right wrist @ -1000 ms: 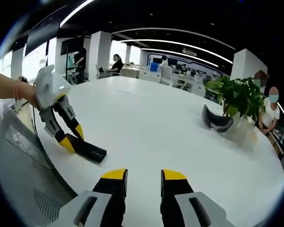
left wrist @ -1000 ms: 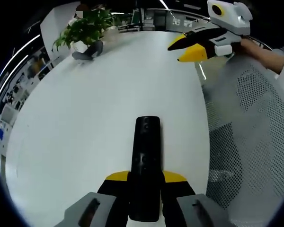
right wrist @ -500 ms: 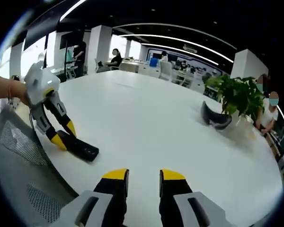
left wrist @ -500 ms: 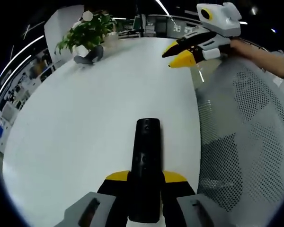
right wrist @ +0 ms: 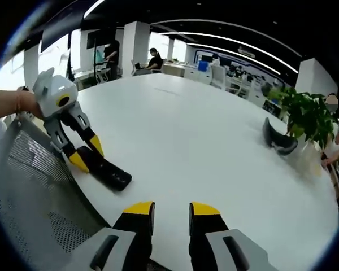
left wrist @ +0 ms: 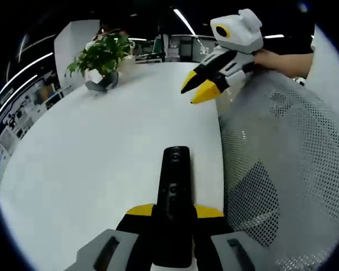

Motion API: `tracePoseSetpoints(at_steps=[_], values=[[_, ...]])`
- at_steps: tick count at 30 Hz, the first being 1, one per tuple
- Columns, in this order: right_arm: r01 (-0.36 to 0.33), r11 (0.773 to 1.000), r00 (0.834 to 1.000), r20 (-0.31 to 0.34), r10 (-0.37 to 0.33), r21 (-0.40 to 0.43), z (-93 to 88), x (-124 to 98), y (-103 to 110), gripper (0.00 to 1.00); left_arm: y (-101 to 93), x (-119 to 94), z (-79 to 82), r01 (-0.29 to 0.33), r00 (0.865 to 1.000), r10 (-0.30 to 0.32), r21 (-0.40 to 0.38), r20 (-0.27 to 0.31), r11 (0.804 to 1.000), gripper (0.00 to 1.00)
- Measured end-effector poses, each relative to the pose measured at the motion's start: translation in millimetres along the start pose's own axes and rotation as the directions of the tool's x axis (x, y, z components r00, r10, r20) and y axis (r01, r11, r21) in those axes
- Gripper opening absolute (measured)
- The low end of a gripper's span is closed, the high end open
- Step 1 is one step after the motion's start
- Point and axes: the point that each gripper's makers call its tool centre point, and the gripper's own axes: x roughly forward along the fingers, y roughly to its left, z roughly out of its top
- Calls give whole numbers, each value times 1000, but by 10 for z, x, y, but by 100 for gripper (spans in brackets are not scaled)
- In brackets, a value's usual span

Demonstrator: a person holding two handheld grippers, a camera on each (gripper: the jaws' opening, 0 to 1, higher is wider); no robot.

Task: Press the specified remote control buttons in sequence, fully releasing each button before pressing the next.

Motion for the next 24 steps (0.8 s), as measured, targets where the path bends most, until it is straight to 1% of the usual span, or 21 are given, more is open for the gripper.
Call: tracePoseSetpoints(at_steps=[1, 2, 3, 4, 5, 6, 7, 9, 11, 13, 14, 15, 16, 17, 18, 19, 20, 22, 24], values=[[-9, 1000, 1000, 4, 9, -8, 12, 2, 19, 22, 2, -2, 4, -6, 1000, 7, -7, 12, 1000, 24], [-41, 999, 999, 21, 41, -6, 55, 1, 87, 21, 0, -1, 9, -16, 999, 17, -28, 31, 999, 24], [-65, 998, 997, 46, 65, -1, 100, -1, 128, 21, 2, -2, -3, -15, 999, 17, -33, 33, 999, 24], [-110, 994, 992, 72, 108, 23, 140, -15, 183, 21, -1, -4, -8, -13, 999, 14, -38, 31, 999, 24], [-138, 990, 987, 93, 133, 42, 172, -27, 214, 20, -4, -2, -6, -15, 1000, 16, -41, 27, 999, 24], [-175, 983, 980, 106, 169, 51, 193, -48, 254, 20, -9, 2, -6, -16, 1000, 17, -39, 21, 999, 24], [-195, 979, 976, 109, 189, 53, 195, -59, 283, 20, -14, 6, -11, -13, 1000, 13, -34, 12, 999, 24], [-223, 974, 971, 101, 218, 34, 183, -60, 327, 18, -5, 10, -19, -13, 1000, 13, -33, 8, 999, 24], [-231, 972, 970, 90, 227, 36, 184, -51, 347, 14, -3, 11, -22, -8, 1000, 8, -28, 14, 1000, 24], [-260, 963, 963, 96, 252, 72, 238, -58, 391, 8, 3, 10, -34, -4, 1000, 4, -21, 31, 1000, 24], [-272, 958, 959, 110, 262, 90, 285, -65, 406, 4, 3, 11, -35, 0, 999, 1, -20, 39, 1000, 24], [-281, 954, 957, 111, 269, 103, 297, -67, 412, 0, -7, 8, -27, 4, 999, -4, -16, 47, 1000, 24], [-286, 953, 955, 111, 275, 104, 305, -69, 419, 0, -9, 9, -26, 10, 998, -9, -9, 57, 1000, 24], [-273, 952, 960, 98, 261, 137, 288, -42, 397, 0, -14, 1, -28, 14, 998, -14, -6, 62, 1000, 24], [-267, 950, 964, 46, 263, 162, 206, -21, 393, 0, -32, 1, -27, 28, 997, -29, 11, 68, 1000, 24], [-267, 946, 963, 4, 271, 182, 144, -15, 403, 0, -38, -8, -30, 32, 997, -33, 19, 70, 999, 24], [-274, 941, 959, -21, 283, 198, 119, -5, 425, 0, -34, -7, -30, 33, 996, -35, 21, 82, 999, 24], [-272, 944, 961, -4, 278, 186, 191, 55, 431, 0, -38, -6, -28, 32, 994, -33, 14, 103, 999, 25], [-285, 945, 956, -28, 293, 162, 204, 108, 475, 0, -75, -6, -16, 35, 991, -36, 16, 127, 999, 28]])
